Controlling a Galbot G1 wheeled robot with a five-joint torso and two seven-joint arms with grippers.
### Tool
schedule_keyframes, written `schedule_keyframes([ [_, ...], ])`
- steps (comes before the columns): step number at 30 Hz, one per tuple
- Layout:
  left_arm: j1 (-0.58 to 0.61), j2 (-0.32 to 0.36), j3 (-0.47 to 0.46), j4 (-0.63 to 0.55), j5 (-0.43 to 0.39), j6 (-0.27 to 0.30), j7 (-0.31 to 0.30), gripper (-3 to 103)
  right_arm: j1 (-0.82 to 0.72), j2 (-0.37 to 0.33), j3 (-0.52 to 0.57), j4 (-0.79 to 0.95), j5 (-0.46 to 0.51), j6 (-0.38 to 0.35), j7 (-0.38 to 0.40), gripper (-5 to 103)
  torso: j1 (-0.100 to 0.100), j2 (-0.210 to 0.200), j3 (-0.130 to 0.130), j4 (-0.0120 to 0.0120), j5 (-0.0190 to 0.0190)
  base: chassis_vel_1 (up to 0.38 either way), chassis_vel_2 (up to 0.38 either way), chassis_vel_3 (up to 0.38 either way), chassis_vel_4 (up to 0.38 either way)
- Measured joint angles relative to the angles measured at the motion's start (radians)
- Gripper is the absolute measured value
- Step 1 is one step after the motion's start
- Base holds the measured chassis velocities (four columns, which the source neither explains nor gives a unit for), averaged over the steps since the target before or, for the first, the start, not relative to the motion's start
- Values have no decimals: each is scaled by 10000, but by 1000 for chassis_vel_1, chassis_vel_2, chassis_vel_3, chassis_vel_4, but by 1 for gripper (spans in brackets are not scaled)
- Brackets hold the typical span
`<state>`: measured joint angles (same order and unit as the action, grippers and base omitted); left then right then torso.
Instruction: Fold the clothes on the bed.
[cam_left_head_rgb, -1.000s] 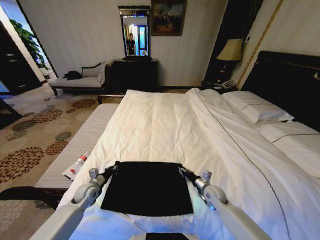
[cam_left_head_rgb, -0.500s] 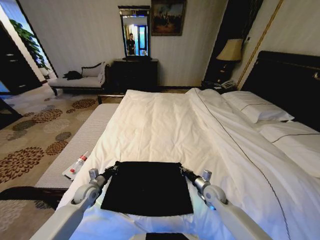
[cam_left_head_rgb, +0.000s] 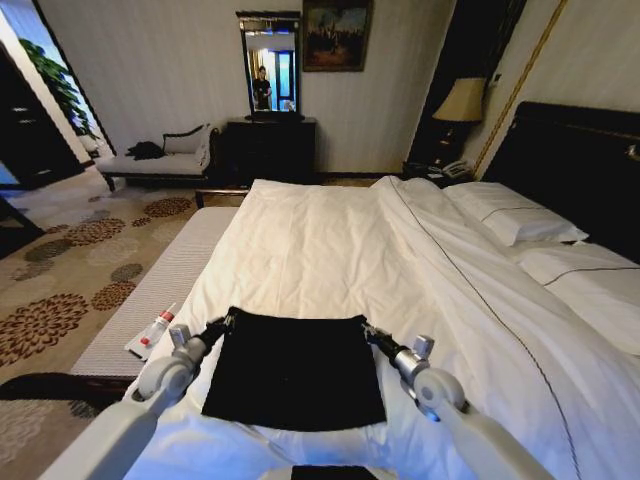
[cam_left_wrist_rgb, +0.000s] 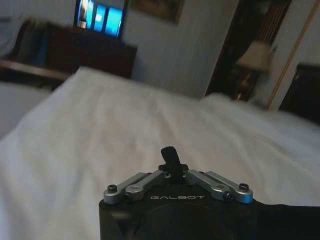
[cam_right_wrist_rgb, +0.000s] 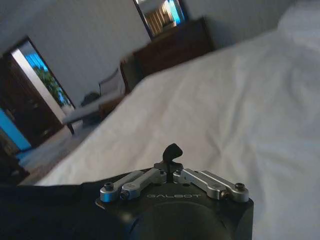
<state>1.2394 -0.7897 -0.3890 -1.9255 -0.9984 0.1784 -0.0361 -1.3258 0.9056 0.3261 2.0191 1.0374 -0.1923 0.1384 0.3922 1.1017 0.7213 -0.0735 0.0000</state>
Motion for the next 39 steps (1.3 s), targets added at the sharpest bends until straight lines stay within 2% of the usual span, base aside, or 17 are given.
schedule_keyframes([
  [7,-394,642,-714,-999,-776,-4,-206,2,195,-422,888,1776,992,-180,837,1,1,0,0,0,0,0,0,0,0],
  [12,-380,1226,-1843,-1866,-1558,-17,-260,2,106,-961,2025,3181,2086,-384,1289,1,2,0,0,0,-1,0,0,0,0],
  [13,-380,1226,-1843,-1866,-1558,-17,-260,2,106,-961,2025,3181,2086,-384,1289,1,2,0,0,0,-1,0,0,0,0],
  [20,397,1616,-3426,-2969,-2270,-42,-310,2,-445,-1228,3076,4667,2525,-476,1436,1,1,1,0,1,0,0,0,0,0],
  [28,1977,1339,-4849,-3587,-2445,-46,-334,2,-1391,-1244,4114,4919,2527,-490,1403,1,1,-1,-1,1,0,0,0,0,0],
  [39,3220,598,-5411,-4169,-1933,-149,-33,2,-2106,-910,4219,4861,2147,-568,1301,1,0,-1,-1,2,0,0,0,0,0],
])
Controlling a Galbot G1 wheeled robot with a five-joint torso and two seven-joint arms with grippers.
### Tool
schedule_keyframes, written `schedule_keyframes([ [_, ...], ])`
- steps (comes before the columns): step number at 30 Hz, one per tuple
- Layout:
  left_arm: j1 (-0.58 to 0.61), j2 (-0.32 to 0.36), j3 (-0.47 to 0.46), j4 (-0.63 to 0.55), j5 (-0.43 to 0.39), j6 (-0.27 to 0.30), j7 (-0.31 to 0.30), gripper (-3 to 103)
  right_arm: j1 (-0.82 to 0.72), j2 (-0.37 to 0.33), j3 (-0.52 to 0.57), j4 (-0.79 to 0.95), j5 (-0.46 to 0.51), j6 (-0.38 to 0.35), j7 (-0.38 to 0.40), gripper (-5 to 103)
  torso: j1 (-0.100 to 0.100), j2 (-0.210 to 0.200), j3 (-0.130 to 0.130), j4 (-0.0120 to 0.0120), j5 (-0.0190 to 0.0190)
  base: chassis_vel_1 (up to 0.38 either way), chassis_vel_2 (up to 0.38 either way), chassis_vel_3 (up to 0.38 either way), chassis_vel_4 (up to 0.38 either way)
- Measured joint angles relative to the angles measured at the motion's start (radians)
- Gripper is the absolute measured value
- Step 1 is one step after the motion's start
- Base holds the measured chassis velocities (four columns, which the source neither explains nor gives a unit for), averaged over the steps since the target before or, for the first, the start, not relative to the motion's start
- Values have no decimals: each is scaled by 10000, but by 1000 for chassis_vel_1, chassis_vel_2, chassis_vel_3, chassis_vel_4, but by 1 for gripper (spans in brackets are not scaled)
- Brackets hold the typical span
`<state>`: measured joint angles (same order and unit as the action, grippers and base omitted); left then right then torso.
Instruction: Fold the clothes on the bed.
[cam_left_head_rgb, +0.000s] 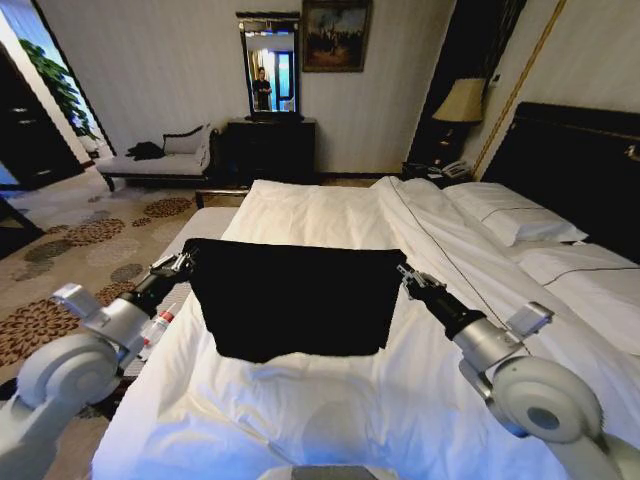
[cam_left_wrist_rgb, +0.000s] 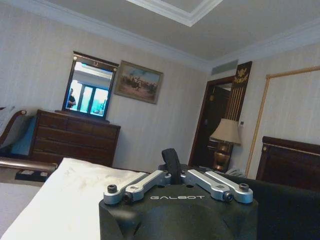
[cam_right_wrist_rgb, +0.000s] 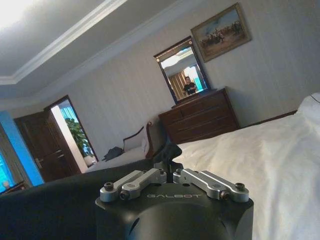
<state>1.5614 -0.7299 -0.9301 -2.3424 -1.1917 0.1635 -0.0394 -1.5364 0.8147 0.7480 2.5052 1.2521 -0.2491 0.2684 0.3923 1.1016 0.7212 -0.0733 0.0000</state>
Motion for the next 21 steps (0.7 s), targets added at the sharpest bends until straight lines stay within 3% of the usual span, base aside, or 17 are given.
schedule_keyframes([
  [8,668,-474,-383,-725,230,-16,-188,2,-1042,310,298,-28,-644,14,-99,1,-1,0,0,-1,2,0,0,0,0],
  [10,1082,-763,-596,-1077,513,-87,-299,2,-1540,432,330,-31,-1441,139,-203,1,0,1,0,-4,1,0,0,0,0],
  [14,2033,-1327,-860,-1487,902,-174,-242,2,-2004,561,313,-36,-1944,278,-287,1,0,1,0,0,1,0,0,0,0],
  [21,2997,-1915,-752,-1472,1605,-327,-43,2,-2143,540,471,-40,-1880,130,-232,1,-1,1,1,1,-1,0,0,0,0],
])
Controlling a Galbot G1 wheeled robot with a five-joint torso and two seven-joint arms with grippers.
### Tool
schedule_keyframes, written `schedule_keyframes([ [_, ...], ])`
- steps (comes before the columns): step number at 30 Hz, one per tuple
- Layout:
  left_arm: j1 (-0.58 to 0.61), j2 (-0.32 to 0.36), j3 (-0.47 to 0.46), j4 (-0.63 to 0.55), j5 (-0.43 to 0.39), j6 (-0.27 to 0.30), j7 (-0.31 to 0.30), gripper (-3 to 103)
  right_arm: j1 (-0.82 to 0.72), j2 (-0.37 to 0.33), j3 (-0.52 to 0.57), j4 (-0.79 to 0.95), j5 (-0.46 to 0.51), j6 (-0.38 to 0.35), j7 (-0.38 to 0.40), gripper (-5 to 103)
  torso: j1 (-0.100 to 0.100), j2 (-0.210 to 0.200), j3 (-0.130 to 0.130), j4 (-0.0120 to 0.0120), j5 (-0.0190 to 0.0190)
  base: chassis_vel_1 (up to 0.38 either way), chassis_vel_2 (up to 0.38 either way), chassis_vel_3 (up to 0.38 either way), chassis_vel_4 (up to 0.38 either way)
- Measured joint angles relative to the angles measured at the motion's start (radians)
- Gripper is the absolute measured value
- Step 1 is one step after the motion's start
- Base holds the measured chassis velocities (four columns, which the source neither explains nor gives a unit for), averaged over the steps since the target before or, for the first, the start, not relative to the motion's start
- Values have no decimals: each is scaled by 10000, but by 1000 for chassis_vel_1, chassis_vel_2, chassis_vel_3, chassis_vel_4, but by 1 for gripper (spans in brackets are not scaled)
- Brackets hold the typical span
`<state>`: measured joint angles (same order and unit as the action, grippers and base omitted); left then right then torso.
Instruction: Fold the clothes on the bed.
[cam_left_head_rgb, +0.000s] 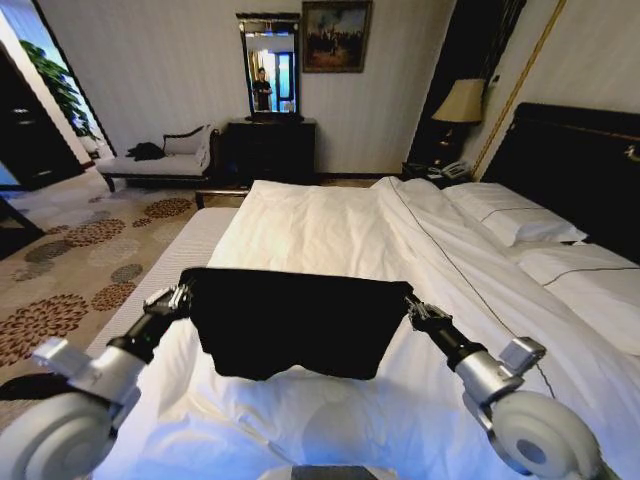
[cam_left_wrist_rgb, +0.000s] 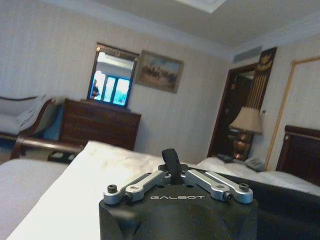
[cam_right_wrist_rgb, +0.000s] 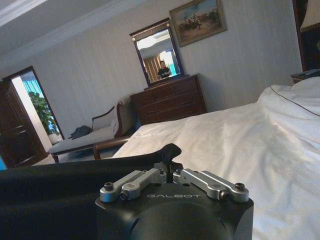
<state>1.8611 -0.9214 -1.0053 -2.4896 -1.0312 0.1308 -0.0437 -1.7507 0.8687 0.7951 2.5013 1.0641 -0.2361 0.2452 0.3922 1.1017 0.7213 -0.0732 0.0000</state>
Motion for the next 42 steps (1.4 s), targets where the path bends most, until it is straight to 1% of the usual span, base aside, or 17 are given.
schedule_keyframes([
  [7,398,-194,363,-116,542,84,-203,2,-142,-86,640,-4,-338,-120,-617,1,1,0,0,-3,1,0,0,0,0],
  [8,680,-245,287,-122,632,118,-209,2,-341,-100,857,-3,-424,-438,-747,1,1,0,0,-1,1,0,0,0,0],
  [11,909,-269,142,-125,651,134,-208,2,-598,-102,1043,-3,-560,-773,-784,1,0,0,0,-1,1,0,0,0,0],
  [13,1219,-265,-157,-128,605,138,-200,2,-1004,-86,1320,-2,-814,-1330,-802,1,0,0,-1,-3,1,0,0,0,0],
  [18,1820,-377,-684,-134,526,12,-167,2,-1067,-60,1584,6,-754,-1832,-603,1,1,0,0,0,1,0,0,0,0],
  [21,1821,-360,-639,-129,525,-17,-163,2,-844,-108,1509,2,-578,-2029,-415,1,1,1,-1,0,1,0,0,0,0],
  [24,1262,-107,-117,-115,538,68,-436,2,-205,-193,994,-13,-378,-2228,-80,1,0,1,-1,-2,1,0,0,0,0],
  [26,584,245,525,96,558,184,-760,2,680,-268,294,-19,-242,-2359,196,1,1,1,0,-4,2,0,0,0,0],
  [27,-209,593,1237,539,668,265,-1023,2,1501,-354,-372,-59,-95,-2438,329,1,2,0,1,0,0,0,0,0,0],
  [28,-209,593,1237,539,668,265,-1023,2,1501,-354,-372,-59,-95,-2438,329,1,2,0,1,0,0,0,0,0,0],
  [32,-2505,1222,2991,2240,814,383,-1234,2,3311,-637,-1840,-1718,221,-2463,289,1,3,0,1,-5,0,0,0,0,0],
  [33,-2505,1222,2991,2240,814,383,-1234,2,3311,-637,-1840,-1718,221,-2463,289,1,3,0,1,-5,0,0,0,0,0],
  [35,-3428,1353,3812,3163,823,410,-1308,2,4010,-701,-2435,-2365,464,-2449,267,1,3,-1,3,-2,2,0,0,0,0],
  [36,-4302,1412,4540,3928,817,428,-1376,2,4705,-734,-3000,-2962,690,-2438,260,1,3,-1,3,-1,-2,0,0,0,0],
  [37,-4950,1431,5043,4410,810,436,-1401,2,5275,-736,-3461,-3474,733,-2371,250,1,4,-3,3,-1,-2,0,0,0,0],
  [38,-4950,1431,5043,4410,810,436,-1401,2,5275,-736,-3461,-3474,733,-2371,250,1,4,-3,3,-1,-2,0,0,0,0],
  [42,-7636,1231,7021,6451,814,444,-1362,2,7133,-521,-5225,-5543,379,-1899,32,1,4,-2,4,-3,5,0,0,0,0],
])
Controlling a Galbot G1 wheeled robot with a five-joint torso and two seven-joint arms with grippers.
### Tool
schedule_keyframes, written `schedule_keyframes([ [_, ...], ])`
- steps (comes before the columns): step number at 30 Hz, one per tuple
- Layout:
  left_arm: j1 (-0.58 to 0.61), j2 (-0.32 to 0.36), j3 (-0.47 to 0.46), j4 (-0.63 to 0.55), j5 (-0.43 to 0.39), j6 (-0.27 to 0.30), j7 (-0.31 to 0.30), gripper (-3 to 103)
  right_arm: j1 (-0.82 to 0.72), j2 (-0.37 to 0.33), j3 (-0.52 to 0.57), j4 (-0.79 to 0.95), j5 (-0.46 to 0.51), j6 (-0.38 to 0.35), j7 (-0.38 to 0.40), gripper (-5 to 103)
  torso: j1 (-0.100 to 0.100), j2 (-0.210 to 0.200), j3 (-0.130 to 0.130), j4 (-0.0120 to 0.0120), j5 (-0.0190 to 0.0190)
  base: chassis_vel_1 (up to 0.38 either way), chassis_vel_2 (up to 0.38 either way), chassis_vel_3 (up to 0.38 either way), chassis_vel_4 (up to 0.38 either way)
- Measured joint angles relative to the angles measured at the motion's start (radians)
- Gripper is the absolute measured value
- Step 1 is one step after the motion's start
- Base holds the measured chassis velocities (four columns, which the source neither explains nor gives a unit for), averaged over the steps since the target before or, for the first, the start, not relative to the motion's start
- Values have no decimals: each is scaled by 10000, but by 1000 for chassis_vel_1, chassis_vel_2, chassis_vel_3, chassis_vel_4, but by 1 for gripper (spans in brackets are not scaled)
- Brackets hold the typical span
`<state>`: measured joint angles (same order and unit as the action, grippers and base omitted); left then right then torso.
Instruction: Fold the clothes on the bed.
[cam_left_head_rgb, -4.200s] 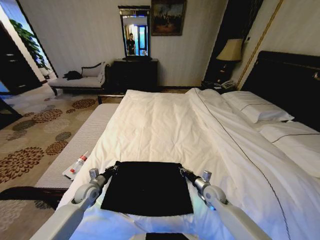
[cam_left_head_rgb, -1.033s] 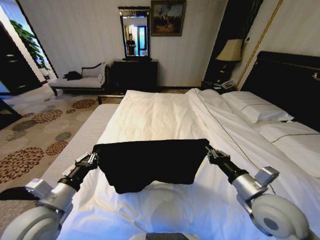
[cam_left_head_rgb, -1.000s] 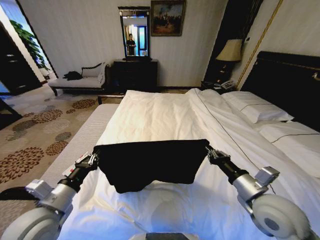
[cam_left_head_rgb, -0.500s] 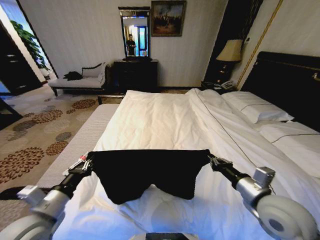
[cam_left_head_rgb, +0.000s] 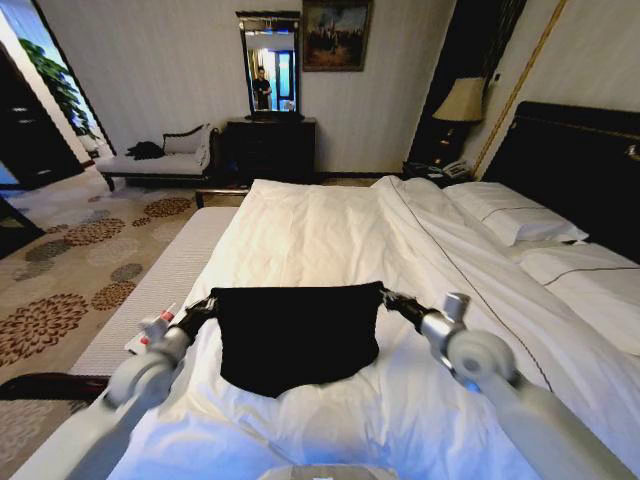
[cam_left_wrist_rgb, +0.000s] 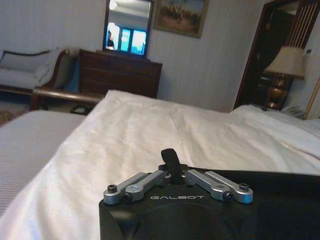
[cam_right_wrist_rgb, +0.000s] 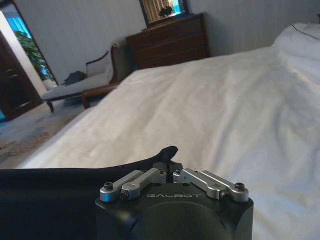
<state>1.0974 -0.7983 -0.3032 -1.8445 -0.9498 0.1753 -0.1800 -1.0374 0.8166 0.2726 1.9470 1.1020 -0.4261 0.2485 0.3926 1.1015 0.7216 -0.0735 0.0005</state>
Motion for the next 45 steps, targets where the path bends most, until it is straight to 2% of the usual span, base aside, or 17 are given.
schedule_keyframes([
  [2,-445,-131,371,435,3,4,10,2,382,92,-400,-514,-149,170,-100,1,1,-1,0,0,-2,0,0,0,0],
  [5,-1731,-708,1517,1836,68,2,118,2,1297,342,-1285,-1773,-492,664,-383,1,1,-1,0,3,-5,0,0,0,0],
  [6,-1731,-708,1517,1836,68,2,118,2,1297,342,-1285,-1773,-492,664,-383,1,1,-1,0,3,-5,0,0,0,0],
  [10,-3500,-1698,2738,3580,300,-120,364,2,2565,729,-2212,-3556,-1009,1456,-838,1,0,-1,-2,-3,-5,0,0,0,0],
  [12,-3703,-1808,2847,3791,325,-140,399,2,2717,791,-2299,-3756,-1060,1562,-875,1,0,-1,-1,-1,-6,0,0,0,0],
  [15,-4664,-2283,3258,4862,367,-243,497,2,3466,1077,-2698,-4683,-1239,2031,-1060,1,2,-1,-1,-2,-5,0,0,0,0],
  [20,-5263,-2598,3333,5889,366,-321,526,2,4065,1377,-3035,-5443,-1436,2401,-1117,1,-3,0,-3,2,-4,0,0,0,0],
  [30,-5415,-2969,3368,6494,680,-537,672,2,4133,1629,-3142,-6004,-1837,2713,-1137,1,-4,2,-3,0,-4,0,0,0,0],
  [34,-5277,-3005,3365,6463,796,-608,709,2,4012,1680,-3092,-6020,-1952,2818,-1167,1,-4,2,-3,1,-4,0,0,0,0],
  [38,-4850,-2994,3183,6135,1024,-924,807,2,3667,1696,-2912,-5792,-2070,3122,-1206,1,-3,2,-4,1,-5,0,0,0,0],
  [39,-4770,-2985,3157,6078,1034,-1077,837,2,3577,1698,-2859,-5723,-2074,3184,-1207,1,-4,2,-4,1,-4,0,0,0,0],
  [41,-4386,-2966,3076,5922,1220,-2150,895,2,3005,1702,-2544,-5329,-2103,3407,-1209,1,-4,2,-5,2,-8,0,0,0,0],
  [45,-3690,-2869,2799,5363,1299,-2423,953,2,2145,1691,-2177,-4943,-2511,3688,-1283,1,-4,2,-5,-1,-4,0,0,0,0],
])
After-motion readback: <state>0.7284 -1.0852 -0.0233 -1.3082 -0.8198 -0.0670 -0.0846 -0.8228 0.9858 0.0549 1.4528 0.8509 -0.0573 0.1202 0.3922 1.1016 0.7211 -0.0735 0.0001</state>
